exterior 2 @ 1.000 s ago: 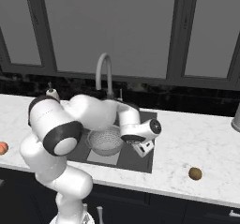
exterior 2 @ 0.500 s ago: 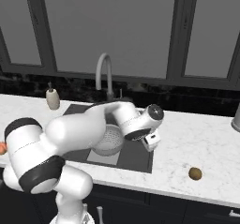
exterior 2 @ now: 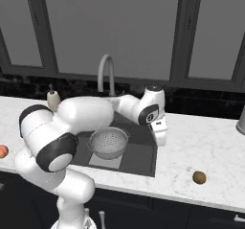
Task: Put the colander in the sink, put the kiwi, peach in the colander, and turn on the sink faucet and pour water over the colander.
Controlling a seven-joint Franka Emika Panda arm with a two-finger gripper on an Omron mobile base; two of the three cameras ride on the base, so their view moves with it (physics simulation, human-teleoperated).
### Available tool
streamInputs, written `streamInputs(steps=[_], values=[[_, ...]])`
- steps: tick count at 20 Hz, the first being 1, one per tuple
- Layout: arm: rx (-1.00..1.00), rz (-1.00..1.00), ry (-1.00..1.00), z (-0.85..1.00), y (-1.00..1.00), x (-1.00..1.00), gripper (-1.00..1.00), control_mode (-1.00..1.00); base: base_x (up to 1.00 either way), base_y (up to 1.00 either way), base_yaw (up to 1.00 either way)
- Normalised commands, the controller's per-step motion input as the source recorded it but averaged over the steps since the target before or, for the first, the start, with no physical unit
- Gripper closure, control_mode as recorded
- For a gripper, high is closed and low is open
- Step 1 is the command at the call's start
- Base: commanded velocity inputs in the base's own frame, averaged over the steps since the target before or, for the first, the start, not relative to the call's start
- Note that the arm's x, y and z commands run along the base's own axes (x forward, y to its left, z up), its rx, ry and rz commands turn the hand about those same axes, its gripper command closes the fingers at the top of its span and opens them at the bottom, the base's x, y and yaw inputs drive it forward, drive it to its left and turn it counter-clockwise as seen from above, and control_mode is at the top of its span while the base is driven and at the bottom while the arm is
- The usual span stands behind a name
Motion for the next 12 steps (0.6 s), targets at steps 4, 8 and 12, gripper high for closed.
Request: streamInputs(steps=[4, 8, 12], values=[[0.00, -0.15, 0.41, 0.12, -0.99, 0.00, -1.00, -1.00, 0.00, 0.00, 0.00], [0.04, -0.03, 0.17, 0.03, -0.84, -0.26, -1.00, -1.00, 0.00, 0.00, 0.00], [0.16, 0.00, 0.00, -0.03, -0.60, -0.51, -1.00, -1.00, 0.00, 0.00, 0.00]])
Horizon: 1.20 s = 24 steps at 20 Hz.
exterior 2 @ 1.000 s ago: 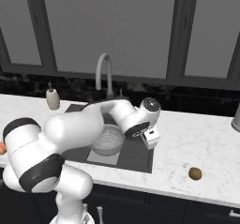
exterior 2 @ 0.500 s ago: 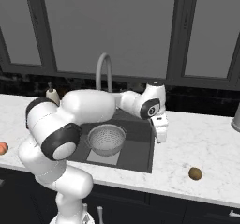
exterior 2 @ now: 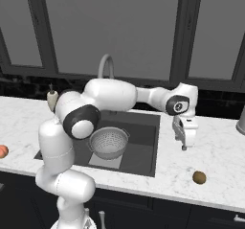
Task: Put the colander in the sink, put the kiwi, peach in the colander, and turn on the sink faucet and pour water over the colander.
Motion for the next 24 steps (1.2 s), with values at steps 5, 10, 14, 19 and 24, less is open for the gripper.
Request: streamInputs(steps=[5, 10, 14, 19, 24], values=[[0.15, 0.00, 0.00, -0.17, -0.61, -0.59, -1.00, -1.00, 0.00, 0.00, 0.00], [0.07, 0.00, 0.00, -0.27, -0.31, -0.39, -1.00, -1.00, 0.00, 0.00, 0.00], [0.03, 0.00, 0.00, -0.33, -0.10, -0.10, -1.00, -1.00, 0.00, 0.00, 0.00], [0.00, 0.03, 0.00, -0.31, 0.00, 0.00, -1.00, -1.00, 0.00, 0.00, 0.00], [0.00, 0.08, 0.00, -0.42, -0.02, 0.03, -1.00, -1.00, 0.00, 0.00, 0.00]])
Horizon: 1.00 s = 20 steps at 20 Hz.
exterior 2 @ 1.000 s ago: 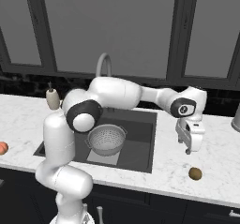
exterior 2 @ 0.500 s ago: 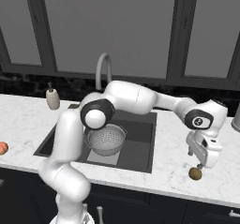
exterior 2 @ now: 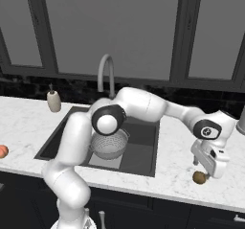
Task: Put the colander in the sink, put the kiwi, peach in the colander, and turn on the sink faucet and pour water over the colander.
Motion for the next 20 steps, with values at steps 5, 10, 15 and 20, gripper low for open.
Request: streamInputs(steps=[5, 10, 15, 20], values=[[0.00, 0.08, 0.00, -0.40, -0.01, 0.11, -1.00, -1.00, 0.00, 0.00, 0.00], [0.00, 0.07, 0.00, -0.33, 0.00, 0.07, -1.00, -1.00, 0.00, 0.00, 0.00], [0.00, 0.06, 0.00, -0.36, 0.00, 0.00, -1.00, -1.00, 0.00, 0.00, 0.00], [0.00, 0.05, 0.00, -0.40, 0.00, 0.00, -1.00, -1.00, 0.00, 0.00, 0.00]])
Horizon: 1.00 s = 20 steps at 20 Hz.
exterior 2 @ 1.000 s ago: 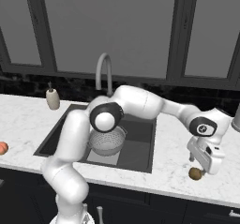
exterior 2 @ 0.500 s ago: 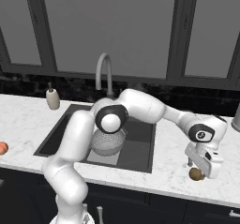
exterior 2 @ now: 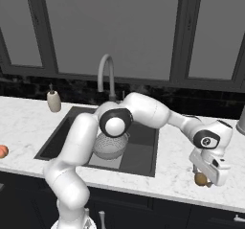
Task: Put the colander in the sink, put the kiwi, peach in the colander, and turn on the sink faucet and pour water over the colander.
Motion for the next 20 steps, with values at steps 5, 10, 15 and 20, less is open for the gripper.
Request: streamInputs(steps=[5, 10, 15, 20], values=[[0.00, 0.02, 0.01, -0.37, 0.03, -0.01, 1.00, -1.00, 0.00, 0.00, 0.00], [0.00, 0.00, 0.05, -0.38, 0.22, -0.28, 1.00, -1.00, 0.00, 0.00, 0.00], [0.00, 0.00, 0.04, -0.34, 0.25, -0.47, 1.00, -1.00, 0.00, 0.00, 0.00], [0.01, 0.00, 0.04, -0.21, 0.22, -0.41, 1.00, -1.00, 0.00, 0.00, 0.00]])
